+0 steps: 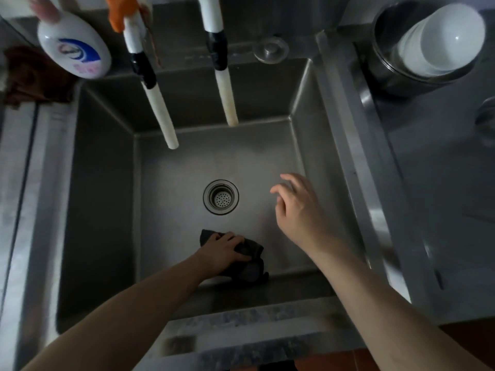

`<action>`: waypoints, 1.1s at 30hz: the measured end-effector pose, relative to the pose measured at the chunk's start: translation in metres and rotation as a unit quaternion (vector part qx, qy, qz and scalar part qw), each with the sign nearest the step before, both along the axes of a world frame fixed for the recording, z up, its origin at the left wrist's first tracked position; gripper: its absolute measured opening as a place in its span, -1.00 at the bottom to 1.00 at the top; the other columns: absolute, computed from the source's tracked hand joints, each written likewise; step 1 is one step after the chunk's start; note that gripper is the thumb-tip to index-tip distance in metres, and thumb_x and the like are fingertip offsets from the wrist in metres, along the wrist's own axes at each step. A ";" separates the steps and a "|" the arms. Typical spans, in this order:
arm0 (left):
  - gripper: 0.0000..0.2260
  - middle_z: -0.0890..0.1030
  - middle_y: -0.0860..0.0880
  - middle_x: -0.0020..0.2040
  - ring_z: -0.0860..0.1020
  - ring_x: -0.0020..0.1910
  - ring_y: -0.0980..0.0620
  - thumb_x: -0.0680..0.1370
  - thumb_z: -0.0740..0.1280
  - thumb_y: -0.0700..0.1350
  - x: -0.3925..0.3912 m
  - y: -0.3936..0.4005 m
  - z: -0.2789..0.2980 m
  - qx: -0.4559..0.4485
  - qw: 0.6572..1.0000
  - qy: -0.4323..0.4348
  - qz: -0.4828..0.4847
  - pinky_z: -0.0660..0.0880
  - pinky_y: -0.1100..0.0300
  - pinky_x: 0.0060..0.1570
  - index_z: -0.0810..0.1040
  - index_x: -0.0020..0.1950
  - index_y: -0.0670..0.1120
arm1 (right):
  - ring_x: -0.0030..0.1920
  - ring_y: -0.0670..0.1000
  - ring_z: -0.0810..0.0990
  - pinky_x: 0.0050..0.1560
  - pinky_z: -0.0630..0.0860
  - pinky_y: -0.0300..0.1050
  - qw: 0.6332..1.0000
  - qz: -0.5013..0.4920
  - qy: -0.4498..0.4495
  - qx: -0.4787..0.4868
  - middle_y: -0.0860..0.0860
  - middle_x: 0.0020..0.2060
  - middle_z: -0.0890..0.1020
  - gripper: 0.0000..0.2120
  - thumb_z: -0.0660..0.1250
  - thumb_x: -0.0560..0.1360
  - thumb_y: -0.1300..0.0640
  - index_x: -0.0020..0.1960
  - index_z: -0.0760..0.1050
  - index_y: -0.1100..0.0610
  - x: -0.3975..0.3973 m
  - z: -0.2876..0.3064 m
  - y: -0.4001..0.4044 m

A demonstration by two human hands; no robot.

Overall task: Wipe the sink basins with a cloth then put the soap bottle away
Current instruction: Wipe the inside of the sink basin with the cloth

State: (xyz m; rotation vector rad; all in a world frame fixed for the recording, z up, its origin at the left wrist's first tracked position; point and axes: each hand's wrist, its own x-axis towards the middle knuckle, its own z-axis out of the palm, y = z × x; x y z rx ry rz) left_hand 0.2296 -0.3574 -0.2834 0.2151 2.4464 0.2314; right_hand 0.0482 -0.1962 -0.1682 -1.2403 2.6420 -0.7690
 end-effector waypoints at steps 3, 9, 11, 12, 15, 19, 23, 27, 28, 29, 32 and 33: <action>-0.57 0.21 -0.08 0.53 0.20 0.49 -0.15 0.65 0.23 -0.02 0.007 -0.009 0.008 0.014 0.999 -0.022 0.040 0.27 -0.09 0.40 0.35 0.50 0.27 | 0.32 0.18 0.51 0.29 0.52 0.06 1.000 0.009 -0.020 0.002 0.18 0.21 0.57 -0.80 0.33 0.52 0.35 0.10 0.61 0.22 0.014 -0.004 -0.003; -0.47 0.30 -0.09 0.45 0.31 0.39 -0.16 0.55 0.32 -0.02 0.029 -0.021 0.018 -0.027 0.988 -0.026 0.152 0.42 -0.14 0.28 0.29 0.51 0.12 | 0.24 0.15 0.53 0.24 0.55 0.04 0.997 0.021 -0.072 0.016 0.11 0.09 0.59 -0.82 0.31 0.54 0.35 0.09 0.61 0.22 0.032 -0.008 -0.007; -0.51 0.31 -0.09 0.44 0.32 0.38 -0.17 0.57 0.31 -0.02 0.030 -0.021 0.019 -0.036 0.986 -0.031 0.163 0.41 -0.14 0.29 0.29 0.49 0.14 | 0.22 0.14 0.53 0.22 0.54 0.00 0.996 0.022 -0.082 0.024 0.10 0.07 0.59 -0.84 0.31 0.55 0.34 0.08 0.61 0.22 0.035 -0.008 -0.008; -0.53 0.31 -0.10 0.44 0.32 0.37 -0.17 0.59 0.28 -0.02 0.030 -0.021 0.019 -0.042 0.986 -0.031 0.158 0.42 -0.15 0.28 0.29 0.49 0.15 | 0.21 0.14 0.53 0.21 0.53 -0.01 0.996 0.022 -0.086 0.027 0.10 0.06 0.59 -0.84 0.31 0.55 0.34 0.07 0.61 0.22 0.037 -0.007 -0.008; -0.59 0.29 -0.11 0.45 0.32 0.38 -0.18 0.64 0.22 0.00 0.031 -0.022 0.020 -0.055 0.986 -0.059 0.144 0.45 -0.13 0.21 0.29 0.48 0.18 | 0.19 0.14 0.53 0.20 0.51 -0.03 0.995 0.015 -0.094 0.037 0.09 0.04 0.59 -0.85 0.29 0.55 0.33 0.06 0.61 0.21 0.038 -0.008 -0.009; -0.63 0.28 -0.09 0.47 0.33 0.40 -0.17 0.65 0.21 0.05 0.042 -0.031 0.024 -0.070 0.974 -0.097 0.194 0.47 -0.13 0.20 0.30 0.47 0.22 | 0.19 0.13 0.53 0.22 0.52 -0.02 0.993 0.016 -0.105 0.042 0.07 0.04 0.59 -0.85 0.29 0.56 0.32 0.05 0.61 0.19 0.043 -0.005 -0.003; -0.62 0.40 -0.12 0.34 0.46 0.30 -0.18 0.62 0.25 0.00 0.048 -0.041 0.037 -0.064 0.957 -0.106 0.264 0.49 -0.09 0.20 0.35 0.45 0.18 | 0.19 0.11 0.52 0.21 0.49 -0.07 0.991 0.017 -0.121 0.057 0.06 0.05 0.60 -0.84 0.28 0.57 0.31 0.06 0.60 0.18 0.047 -0.001 -0.002; -0.61 0.44 -0.10 0.22 0.47 0.24 -0.17 0.56 0.29 -0.08 0.046 -0.050 0.057 -0.031 0.936 -0.081 0.340 0.52 -0.09 0.15 0.42 0.37 0.19 | 0.15 0.12 0.54 0.18 0.46 -0.10 0.989 0.030 -0.129 0.061 0.06 0.04 0.61 -0.85 0.29 0.57 0.30 0.06 0.60 0.17 0.054 0.005 -0.010; -0.60 0.44 -0.09 0.21 0.45 0.23 -0.16 0.53 0.31 -0.10 0.045 -0.051 0.064 -0.025 0.930 -0.068 0.360 0.52 -0.09 0.13 0.44 0.34 0.19 | 0.15 0.13 0.54 0.18 0.47 -0.08 0.988 0.038 -0.134 0.062 0.07 0.04 0.61 -0.85 0.29 0.57 0.30 0.07 0.60 0.17 0.056 0.007 -0.013; -0.60 0.44 -0.07 0.19 0.44 0.22 -0.15 0.51 0.32 -0.11 0.045 -0.051 0.071 -0.019 0.923 -0.046 0.381 0.51 -0.09 0.11 0.45 0.31 0.20 | 0.15 0.13 0.54 0.18 0.48 -0.07 0.987 0.046 -0.138 0.062 0.07 0.05 0.60 -0.85 0.29 0.58 0.29 0.09 0.59 0.17 0.058 0.009 -0.016; -0.59 0.46 -0.04 0.16 0.44 0.20 -0.14 0.47 0.33 -0.13 0.046 -0.046 0.095 0.019 0.900 0.039 0.433 0.50 -0.10 0.13 0.49 0.29 0.19 | 0.19 0.11 0.53 0.19 0.47 -0.08 0.984 0.073 -0.147 0.064 0.06 0.12 0.59 -0.83 0.33 0.58 0.26 0.16 0.58 0.17 0.066 0.021 -0.023; -0.59 0.47 -0.03 0.17 0.44 0.20 -0.14 0.47 0.33 -0.13 0.047 -0.044 0.105 0.031 0.894 0.060 0.443 0.50 -0.10 0.13 0.50 0.29 0.18 | 0.22 0.11 0.53 0.23 0.50 -0.05 0.983 0.082 -0.151 0.065 0.07 0.16 0.59 -0.80 0.35 0.58 0.24 0.20 0.57 0.18 0.070 0.026 -0.024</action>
